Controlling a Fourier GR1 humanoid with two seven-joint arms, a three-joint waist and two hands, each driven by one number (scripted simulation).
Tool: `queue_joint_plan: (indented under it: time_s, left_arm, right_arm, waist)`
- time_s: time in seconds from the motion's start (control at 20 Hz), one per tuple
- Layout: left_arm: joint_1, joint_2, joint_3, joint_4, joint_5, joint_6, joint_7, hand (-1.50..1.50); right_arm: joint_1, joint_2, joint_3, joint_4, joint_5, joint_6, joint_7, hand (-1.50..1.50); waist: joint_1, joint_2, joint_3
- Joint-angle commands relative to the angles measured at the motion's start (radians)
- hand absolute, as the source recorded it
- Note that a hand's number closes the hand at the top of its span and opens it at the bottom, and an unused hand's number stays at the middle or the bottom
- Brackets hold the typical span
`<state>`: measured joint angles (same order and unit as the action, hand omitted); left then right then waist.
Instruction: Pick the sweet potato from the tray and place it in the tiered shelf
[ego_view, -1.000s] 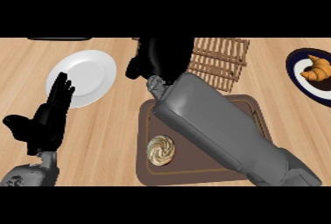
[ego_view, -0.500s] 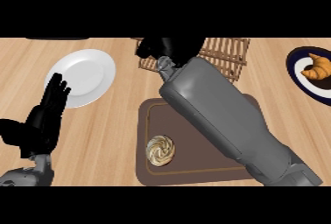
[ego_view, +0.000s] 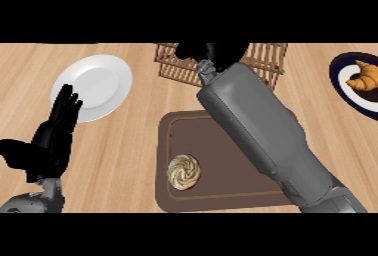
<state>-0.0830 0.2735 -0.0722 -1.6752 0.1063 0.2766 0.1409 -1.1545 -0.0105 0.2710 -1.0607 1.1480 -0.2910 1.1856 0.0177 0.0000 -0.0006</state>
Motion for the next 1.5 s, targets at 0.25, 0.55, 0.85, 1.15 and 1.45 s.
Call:
queue_joint_plan:
  time_s: [0.25,0.55,0.85,1.15,1.45]
  left_arm:
    - [-0.013,-0.007,0.010,0.024,-0.012,-0.012,-0.019,0.00]
    - [0.001,-0.005,-0.001,-0.039,-0.018,-0.017,0.042,0.00]
    - [-0.033,-0.021,0.022,0.068,-0.004,-0.048,-0.036,0.00]
    - [-0.035,-0.028,0.011,-0.006,-0.027,-0.027,0.043,0.00]
    - [0.018,-0.020,0.044,-0.012,-0.008,-0.055,0.005,0.00]
  right_arm:
    - [0.030,0.003,-0.147,0.164,0.076,-0.239,-0.002,1.50]
    - [-0.027,0.010,-0.220,0.331,0.060,-0.322,-0.043,1.50]
    - [-0.021,0.010,-0.315,0.385,-0.059,-0.425,-0.162,-1.50]
    - [-0.075,0.010,-0.345,0.452,-0.171,-0.475,-0.273,-1.50]
    - [-0.063,0.003,-0.390,0.421,-0.206,-0.581,-0.433,-1.50]
  waist:
    - [0.002,0.009,0.000]
    - [0.021,0.008,0.001]
    - [0.015,0.012,0.000]
    - [0.015,0.008,0.001]
    - [0.008,0.006,0.001]
